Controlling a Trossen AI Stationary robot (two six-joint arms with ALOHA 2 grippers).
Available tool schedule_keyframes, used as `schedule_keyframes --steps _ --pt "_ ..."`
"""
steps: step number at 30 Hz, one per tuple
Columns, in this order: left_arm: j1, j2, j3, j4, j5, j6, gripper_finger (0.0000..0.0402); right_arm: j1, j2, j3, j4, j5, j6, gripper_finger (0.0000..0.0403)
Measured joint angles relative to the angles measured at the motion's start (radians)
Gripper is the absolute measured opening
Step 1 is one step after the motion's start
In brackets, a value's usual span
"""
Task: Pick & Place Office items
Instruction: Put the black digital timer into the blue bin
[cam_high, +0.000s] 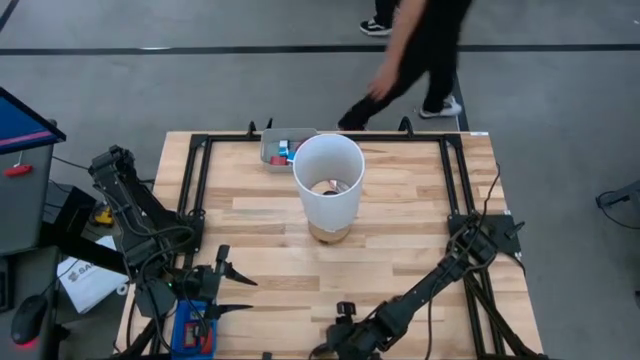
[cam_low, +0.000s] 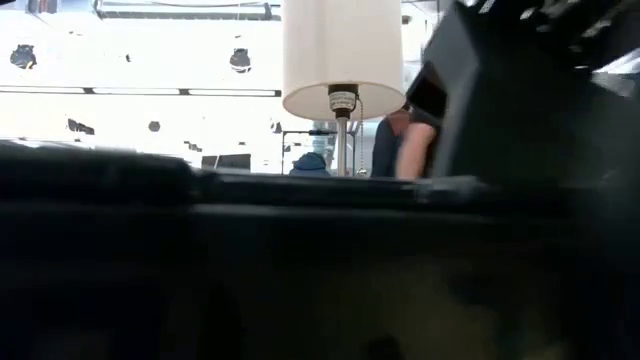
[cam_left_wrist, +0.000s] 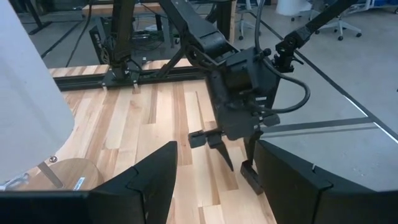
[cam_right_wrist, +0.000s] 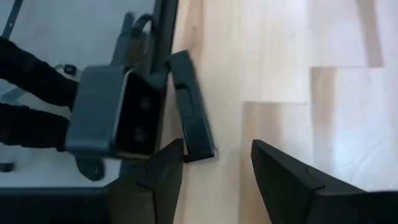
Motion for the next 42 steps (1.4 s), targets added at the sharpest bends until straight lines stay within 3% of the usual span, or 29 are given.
schedule_keyframes --steps 10,20,34,42 --pt "0.000 0.000 0.000 0.000 -0.003 0.000 0.0209 -0.021 0.033 0.000 0.016 -0.061 0.005 0.0123" --pt "0.019 0.000 0.000 0.000 -0.003 0.000 0.0209 -0.067 0.027 0.023 0.027 -0.076 0.038 0.0011" --pt "0.020 0.000 0.000 -0.011 0.001 0.001 0.0209 -0.200 0.025 0.169 0.028 -0.068 -0.024 0.0009" --pt "-0.039 0.020 0.000 -0.264 0.001 -0.116 0.0209 -0.251 0.025 0.372 -0.106 -0.046 -0.026 0.0004"
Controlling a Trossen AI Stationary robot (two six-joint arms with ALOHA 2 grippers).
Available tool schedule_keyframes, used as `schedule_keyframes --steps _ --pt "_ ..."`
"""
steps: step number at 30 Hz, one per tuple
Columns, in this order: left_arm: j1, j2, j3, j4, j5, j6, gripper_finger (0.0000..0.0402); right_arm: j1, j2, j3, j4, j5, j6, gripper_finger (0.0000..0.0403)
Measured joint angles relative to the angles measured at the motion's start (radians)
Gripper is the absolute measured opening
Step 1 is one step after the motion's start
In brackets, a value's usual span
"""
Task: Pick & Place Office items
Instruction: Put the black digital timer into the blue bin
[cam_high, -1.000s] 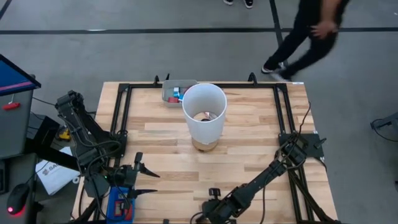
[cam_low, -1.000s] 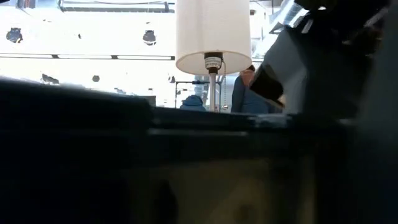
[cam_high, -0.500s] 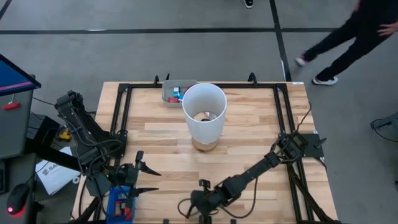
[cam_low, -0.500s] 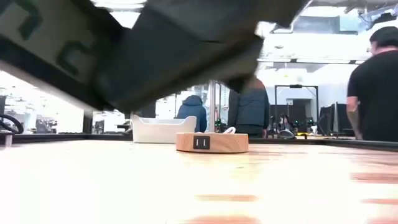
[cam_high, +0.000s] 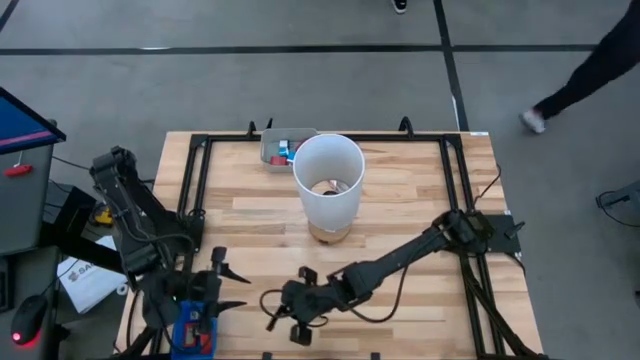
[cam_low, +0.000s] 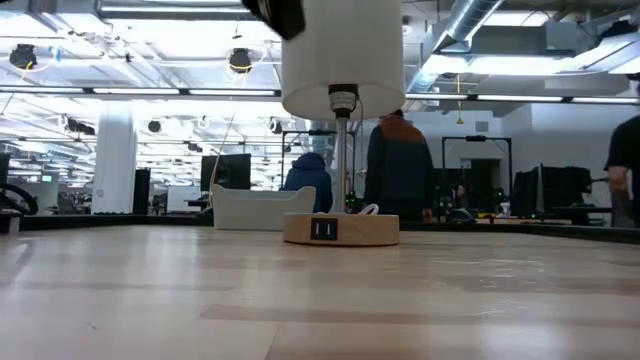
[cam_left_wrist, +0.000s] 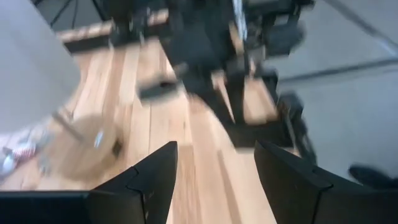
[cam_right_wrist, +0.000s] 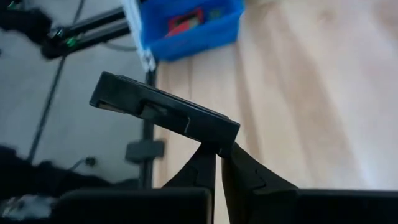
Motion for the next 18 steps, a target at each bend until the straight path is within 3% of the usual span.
schedule_keyframes --steps 8,15,18 --pt "-0.009 0.092 0.000 -0.092 0.035 -0.230 0.0224 -0.064 -0.002 0.120 -0.142 0.145 -0.030 0.0004" --pt "0.049 0.110 0.000 -0.091 -0.166 -0.359 0.0258 -0.114 -0.002 0.119 -0.140 0.147 -0.059 0.0004" --pt "0.085 0.106 0.000 -0.089 -0.164 -0.373 0.0254 -0.125 -0.002 0.119 -0.137 0.146 -0.071 0.0004"
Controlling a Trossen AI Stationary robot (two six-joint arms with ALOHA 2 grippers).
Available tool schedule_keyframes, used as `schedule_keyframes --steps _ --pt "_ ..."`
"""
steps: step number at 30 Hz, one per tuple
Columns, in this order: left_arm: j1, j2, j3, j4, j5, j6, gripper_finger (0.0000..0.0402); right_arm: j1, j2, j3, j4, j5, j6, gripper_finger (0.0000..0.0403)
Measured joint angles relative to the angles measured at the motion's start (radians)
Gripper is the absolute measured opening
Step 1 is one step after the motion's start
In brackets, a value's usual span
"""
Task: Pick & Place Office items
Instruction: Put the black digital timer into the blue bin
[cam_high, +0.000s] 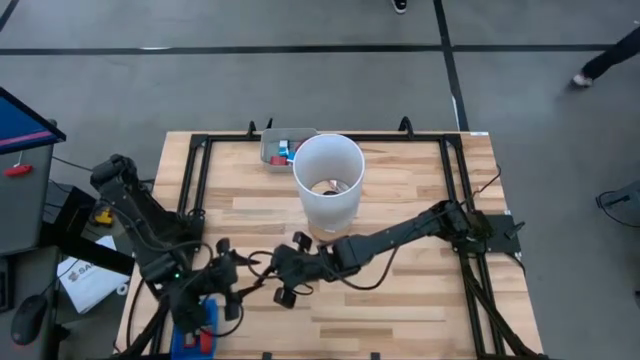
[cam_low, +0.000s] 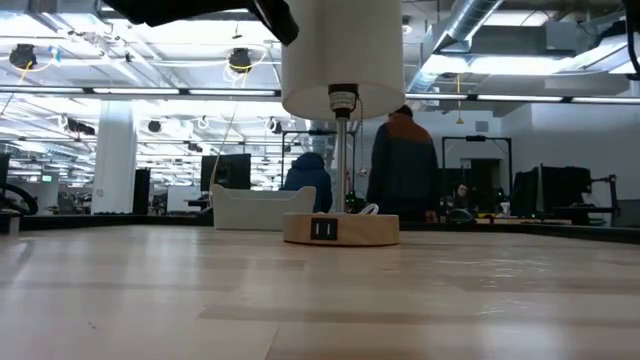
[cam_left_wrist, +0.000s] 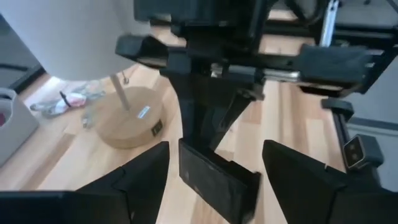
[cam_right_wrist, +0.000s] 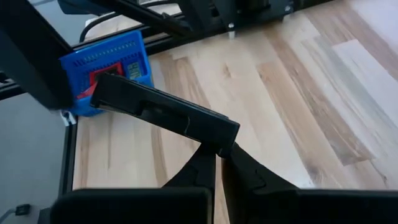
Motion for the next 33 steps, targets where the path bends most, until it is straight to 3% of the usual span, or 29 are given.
schedule_keyframes --steps 4,21,33 --pt "0.034 0.001 0.000 0.001 0.055 -0.002 0.0244 -0.005 0.000 0.000 0.008 -0.003 -0.008 0.0004" --pt "0.054 0.001 0.000 -0.061 0.086 -0.114 0.0238 -0.032 0.000 0.000 0.034 0.000 -0.018 0.0004" --pt "0.054 0.001 0.000 -0.119 0.120 -0.139 0.0138 -0.030 0.001 -0.001 0.045 -0.004 -0.014 0.0004"
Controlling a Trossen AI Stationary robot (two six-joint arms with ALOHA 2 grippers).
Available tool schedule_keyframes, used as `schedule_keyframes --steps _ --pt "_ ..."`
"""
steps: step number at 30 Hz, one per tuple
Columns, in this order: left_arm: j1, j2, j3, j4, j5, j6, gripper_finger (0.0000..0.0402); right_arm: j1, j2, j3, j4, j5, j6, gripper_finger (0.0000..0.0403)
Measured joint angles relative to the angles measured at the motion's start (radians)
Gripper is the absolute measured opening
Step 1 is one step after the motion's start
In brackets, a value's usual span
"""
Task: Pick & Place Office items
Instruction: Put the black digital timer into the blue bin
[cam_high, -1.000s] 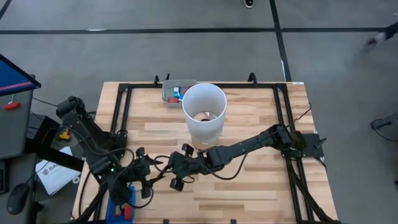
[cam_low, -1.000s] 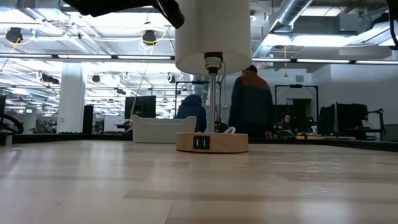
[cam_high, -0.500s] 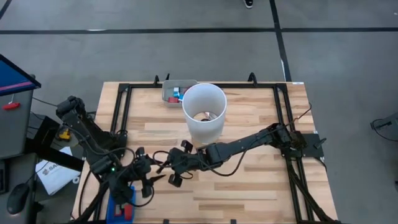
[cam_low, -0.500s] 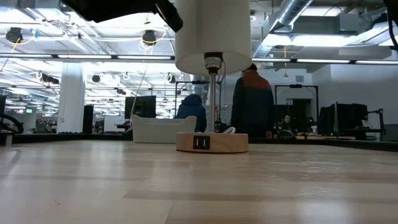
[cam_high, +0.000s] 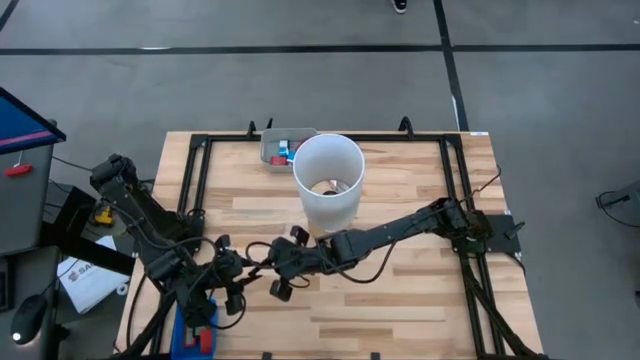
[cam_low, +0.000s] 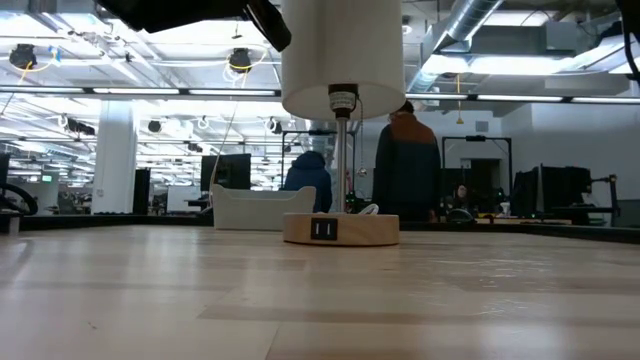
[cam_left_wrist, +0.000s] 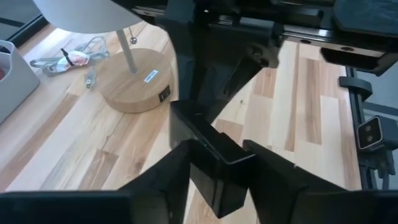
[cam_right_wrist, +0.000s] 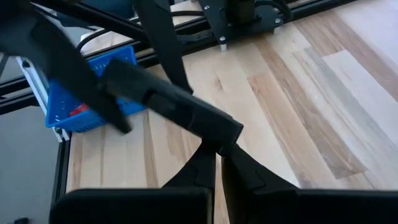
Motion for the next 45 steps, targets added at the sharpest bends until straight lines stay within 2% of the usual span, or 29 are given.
schedule_keyframes --steps 9,12,17,20,24,27,30,34,38,41,45 --pt "0.011 -0.001 0.001 -0.041 -0.004 -0.053 0.0051 0.021 0.002 -0.002 0.016 -0.028 -0.001 0.0001" --pt "0.010 -0.007 0.002 -0.070 0.002 -0.057 0.0051 0.022 0.005 0.000 0.030 -0.089 0.013 0.0002" --pt "0.013 -0.042 -0.001 -0.170 0.022 -0.057 0.0054 0.059 -0.007 0.021 -0.094 -0.127 0.086 0.0020" --pt "0.009 -0.084 -0.001 -0.254 0.131 -0.057 0.0060 0.097 0.001 0.017 -0.210 -0.138 0.122 0.0044" --pt "-0.030 -0.148 0.000 -0.306 0.373 -0.055 0.0054 0.157 -0.002 0.018 -0.342 -0.133 0.183 0.0073" --pt "-0.103 -0.171 0.000 -0.298 0.548 -0.082 0.0055 0.210 -0.001 0.017 -0.424 -0.120 0.249 0.0086" --pt "-0.213 -0.168 0.000 -0.299 0.637 -0.170 0.0059 0.265 -0.001 0.017 -0.479 -0.084 0.337 0.0092" --pt "-0.367 -0.131 0.000 -0.298 0.651 -0.341 0.0055 0.325 -0.001 0.017 -0.520 -0.017 0.495 0.0093" --pt "-0.468 -0.047 0.000 -0.298 0.641 -0.490 0.0055 0.366 -0.001 0.017 -0.536 0.023 0.612 0.0094" --pt "-0.505 0.040 0.000 -0.294 0.592 -0.559 0.0058 0.384 -0.001 0.017 -0.551 0.031 0.661 0.0094" --pt "-0.494 0.122 -0.005 -0.341 0.541 -0.608 0.0058 0.397 -0.001 0.017 -0.594 0.035 0.716 0.0094"
